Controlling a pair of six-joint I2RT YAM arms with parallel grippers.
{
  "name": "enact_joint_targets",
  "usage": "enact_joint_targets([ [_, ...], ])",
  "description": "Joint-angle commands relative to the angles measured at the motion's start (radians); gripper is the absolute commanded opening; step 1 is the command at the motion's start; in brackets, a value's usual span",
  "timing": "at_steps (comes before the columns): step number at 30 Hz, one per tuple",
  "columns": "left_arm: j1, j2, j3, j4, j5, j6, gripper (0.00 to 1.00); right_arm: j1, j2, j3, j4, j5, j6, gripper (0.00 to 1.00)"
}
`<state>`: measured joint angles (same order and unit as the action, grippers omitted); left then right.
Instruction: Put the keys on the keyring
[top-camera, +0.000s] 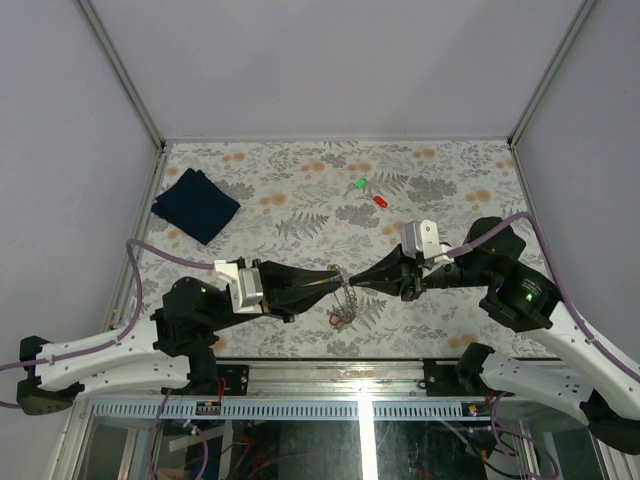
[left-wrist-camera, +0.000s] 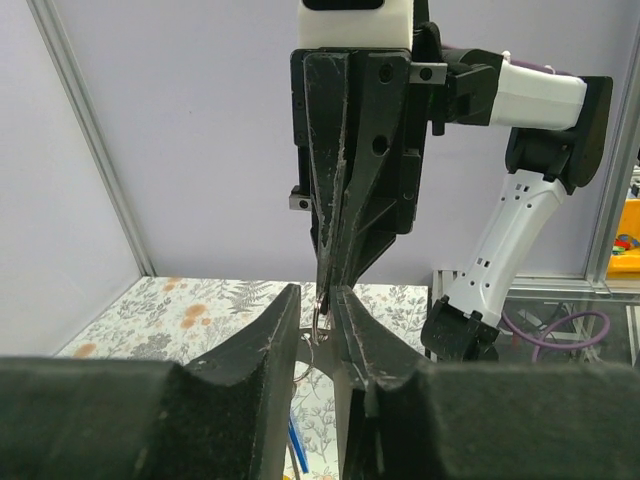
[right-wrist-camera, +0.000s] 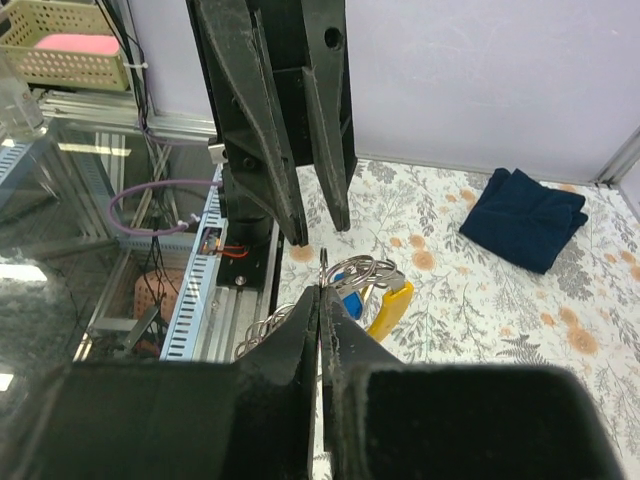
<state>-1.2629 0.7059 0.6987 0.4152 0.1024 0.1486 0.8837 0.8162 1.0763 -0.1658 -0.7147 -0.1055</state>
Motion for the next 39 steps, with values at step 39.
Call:
enact_joint_targets([
  [39,0.000,-0.010,0.038,-0.062,-0.034,0.012,0.00,0.003,-0.022,0.049,-0.009,0.022,-0.047,0.15],
])
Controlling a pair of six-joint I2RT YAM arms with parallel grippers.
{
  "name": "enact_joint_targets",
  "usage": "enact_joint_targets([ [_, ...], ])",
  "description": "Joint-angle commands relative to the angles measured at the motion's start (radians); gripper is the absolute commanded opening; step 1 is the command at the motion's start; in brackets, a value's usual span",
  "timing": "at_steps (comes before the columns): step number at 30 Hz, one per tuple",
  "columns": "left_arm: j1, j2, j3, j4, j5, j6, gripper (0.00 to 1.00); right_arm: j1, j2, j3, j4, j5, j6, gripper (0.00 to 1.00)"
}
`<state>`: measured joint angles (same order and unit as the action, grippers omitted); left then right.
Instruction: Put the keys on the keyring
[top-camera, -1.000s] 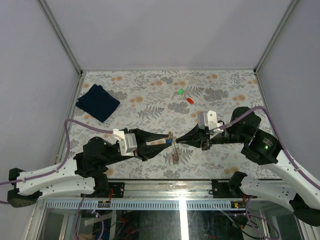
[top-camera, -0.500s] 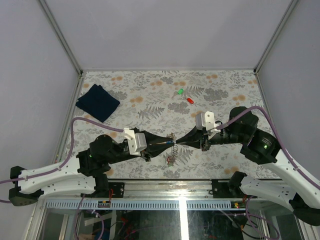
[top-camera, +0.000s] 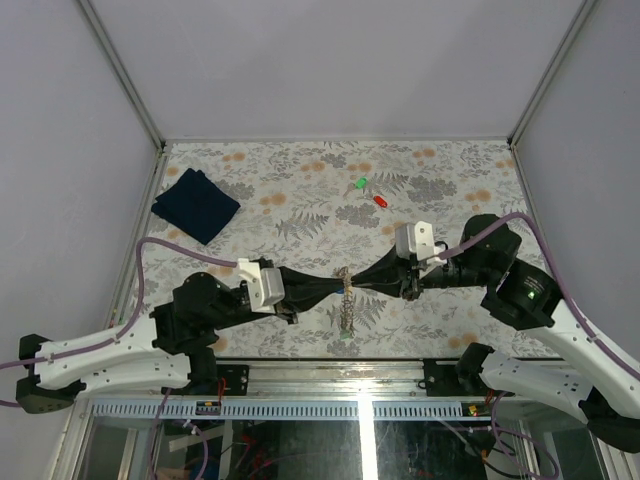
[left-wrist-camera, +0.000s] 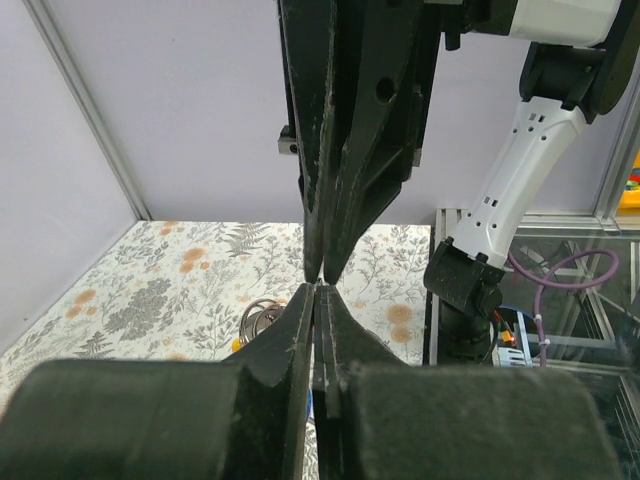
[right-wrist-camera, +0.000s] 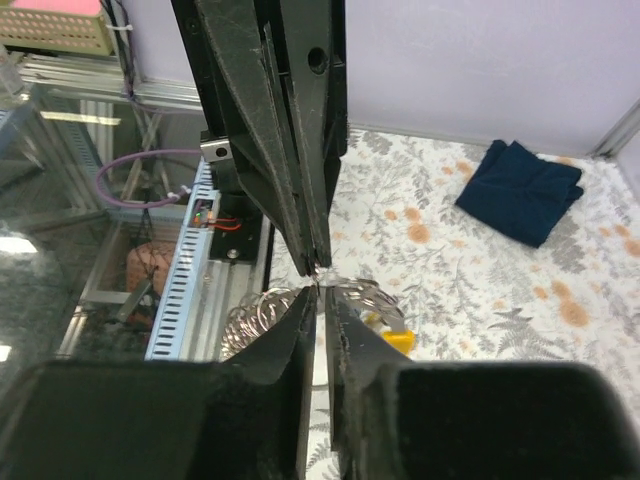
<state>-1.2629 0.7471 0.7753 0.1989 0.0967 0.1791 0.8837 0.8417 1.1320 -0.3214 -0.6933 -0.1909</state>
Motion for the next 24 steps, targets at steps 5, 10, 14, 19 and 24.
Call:
enact_joint_targets([
  [5,-0.001,-0.085,-0.106,0.310,-0.045,-0.078,0.00,0.004,-0.082,-0.081,0.288,0.015,0.108,0.34],
  [10,-0.001,-0.093,-0.177,0.491,-0.054,-0.147,0.00,0.003,-0.095,-0.156,0.445,0.013,0.184,0.36],
  [14,-0.001,-0.087,-0.206,0.590,-0.052,-0.186,0.00,0.004,-0.085,-0.178,0.511,0.015,0.215,0.37],
  [19,0.000,-0.070,-0.208,0.639,-0.037,-0.196,0.00,0.004,-0.069,-0.199,0.570,0.004,0.250,0.40],
  [24,-0.001,-0.064,-0.203,0.645,-0.026,-0.192,0.00,0.003,-0.056,-0.207,0.599,-0.012,0.270,0.40],
])
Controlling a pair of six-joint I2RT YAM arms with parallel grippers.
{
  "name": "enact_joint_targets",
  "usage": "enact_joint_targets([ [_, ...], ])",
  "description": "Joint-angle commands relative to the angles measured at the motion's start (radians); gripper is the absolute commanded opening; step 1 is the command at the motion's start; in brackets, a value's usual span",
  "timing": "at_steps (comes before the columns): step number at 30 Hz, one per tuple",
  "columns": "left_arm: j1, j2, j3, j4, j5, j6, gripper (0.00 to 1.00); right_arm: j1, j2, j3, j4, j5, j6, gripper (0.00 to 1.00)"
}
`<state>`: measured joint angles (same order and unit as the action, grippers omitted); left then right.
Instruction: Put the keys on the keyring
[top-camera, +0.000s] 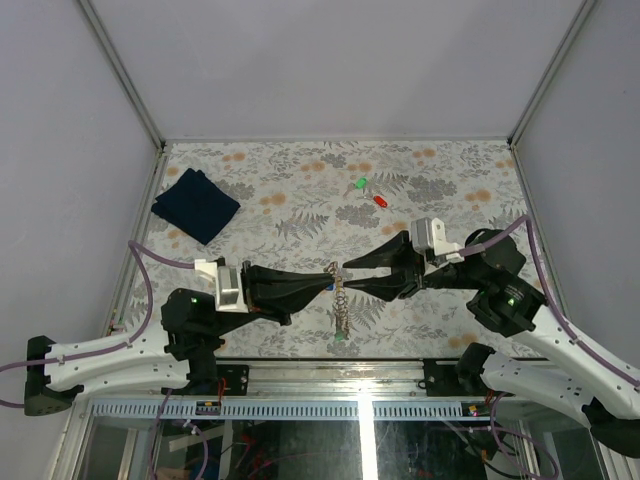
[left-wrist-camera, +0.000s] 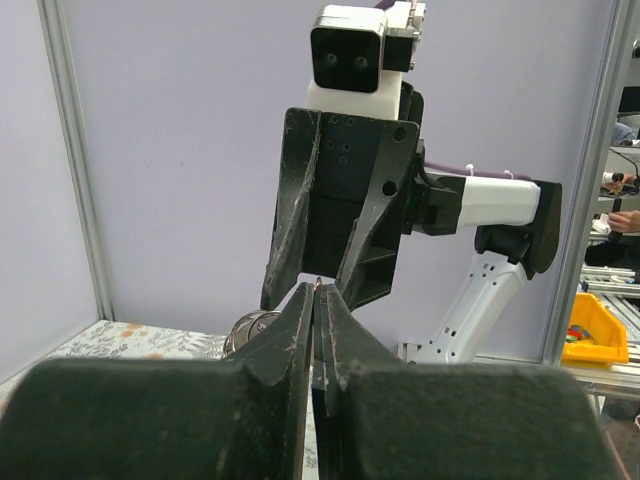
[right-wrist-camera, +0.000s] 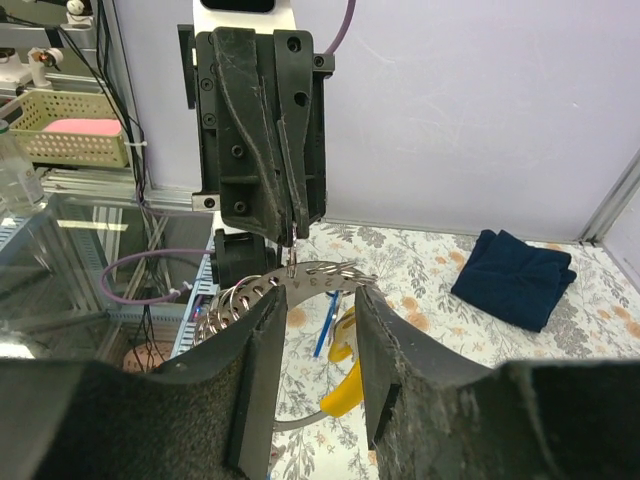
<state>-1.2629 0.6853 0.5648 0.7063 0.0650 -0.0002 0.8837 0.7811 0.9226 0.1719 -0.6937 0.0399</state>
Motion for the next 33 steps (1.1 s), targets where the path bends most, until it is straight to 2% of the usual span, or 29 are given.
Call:
enact_joint_targets([
  [1,-0.001,-0.003,0.007,0.137,0.007,-0.012,0.00,0.003,0.006,0.002,0.109,-0.017,0.042,0.40],
  [19,0.000,0.013,0.020,0.128,0.006,0.005,0.00,0.004,0.040,0.007,0.148,-0.076,0.080,0.36],
  [25,0.000,0.017,0.025,0.127,0.010,0.006,0.00,0.004,0.047,0.006,0.155,-0.079,0.085,0.21],
  [29,0.000,0.021,0.026,0.128,0.006,0.005,0.00,0.004,0.048,0.003,0.163,-0.087,0.090,0.02],
  [31,0.000,0.019,0.027,0.123,-0.004,0.004,0.00,0.004,0.042,0.004,0.150,-0.077,0.073,0.00],
  [32,-0.001,0.015,0.027,0.118,-0.014,0.007,0.01,0.004,0.035,0.006,0.139,-0.065,0.055,0.00],
  [33,-0.001,0.007,0.027,0.103,-0.022,0.016,0.11,0.004,0.027,0.009,0.119,-0.048,0.027,0.00],
])
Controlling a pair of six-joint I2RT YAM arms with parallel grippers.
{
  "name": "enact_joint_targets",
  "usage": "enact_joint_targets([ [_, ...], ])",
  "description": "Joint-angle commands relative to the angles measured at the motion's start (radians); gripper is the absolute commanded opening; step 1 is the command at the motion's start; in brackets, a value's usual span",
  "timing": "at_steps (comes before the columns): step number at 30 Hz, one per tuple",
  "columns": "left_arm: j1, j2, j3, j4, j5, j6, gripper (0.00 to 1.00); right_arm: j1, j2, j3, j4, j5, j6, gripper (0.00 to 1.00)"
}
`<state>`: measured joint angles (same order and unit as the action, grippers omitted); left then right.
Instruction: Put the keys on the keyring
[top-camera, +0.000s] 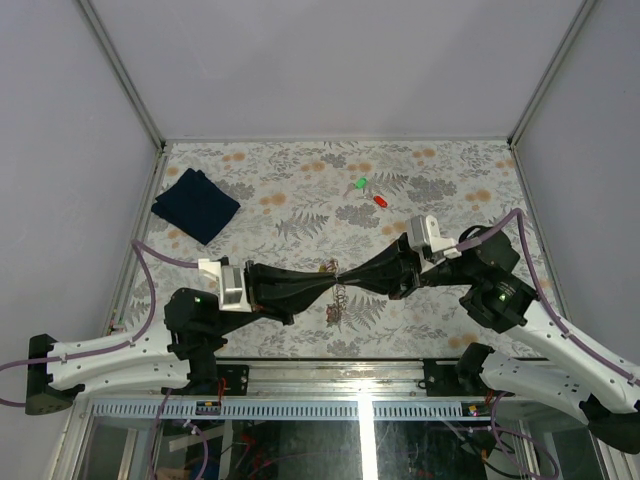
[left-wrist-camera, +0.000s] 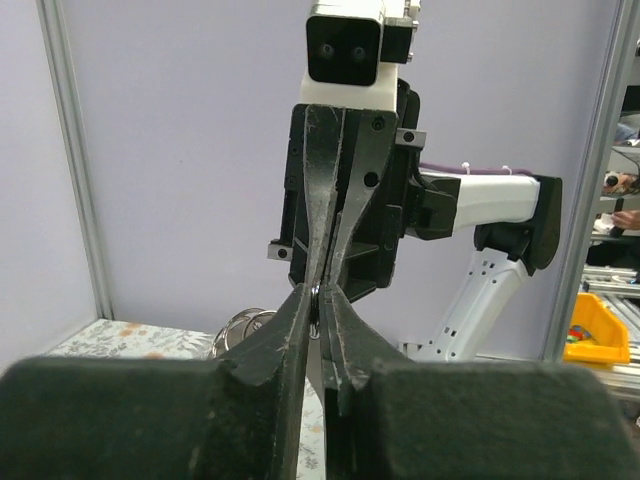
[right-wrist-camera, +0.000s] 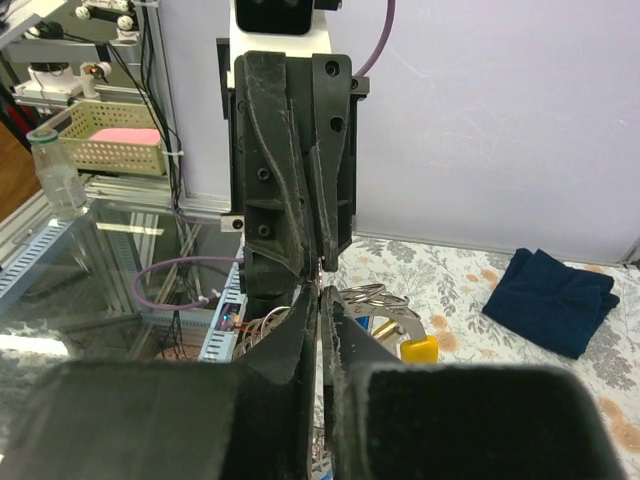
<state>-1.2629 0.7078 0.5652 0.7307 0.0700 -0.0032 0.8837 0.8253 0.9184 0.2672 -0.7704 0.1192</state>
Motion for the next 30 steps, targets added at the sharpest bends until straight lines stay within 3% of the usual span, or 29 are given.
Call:
enact_joint_targets([
  [1,-0.001,-0.025,0.029,0.068,-0.033,0.023,0.17,0.004,-0.029,0.015,0.003,0.046,-0.088,0.00],
  [3,-0.001,-0.048,0.039,0.014,-0.047,0.030,0.29,0.004,-0.057,0.020,-0.043,0.085,-0.172,0.00],
  [5,-0.001,-0.071,0.061,-0.068,-0.065,0.032,0.33,0.005,-0.092,0.012,-0.066,0.119,-0.265,0.00],
  [14,-0.001,-0.091,0.215,-0.512,-0.259,-0.046,0.38,0.004,-0.214,-0.075,-0.110,0.167,-0.693,0.00],
  [19,0.013,-0.016,0.275,-0.629,-0.289,-0.053,0.39,0.005,-0.226,-0.089,-0.193,0.207,-0.909,0.00],
  [22,0.082,0.026,0.296,-0.656,-0.213,-0.081,0.40,0.004,-0.233,-0.100,-0.206,0.232,-1.022,0.00],
  [24,0.188,0.058,0.306,-0.667,-0.108,-0.123,0.39,0.004,-0.235,-0.101,-0.223,0.241,-1.075,0.00],
  [30,0.442,0.144,0.308,-0.642,0.200,-0.246,0.38,0.004,-0.251,-0.103,-0.255,0.253,-1.113,0.00],
])
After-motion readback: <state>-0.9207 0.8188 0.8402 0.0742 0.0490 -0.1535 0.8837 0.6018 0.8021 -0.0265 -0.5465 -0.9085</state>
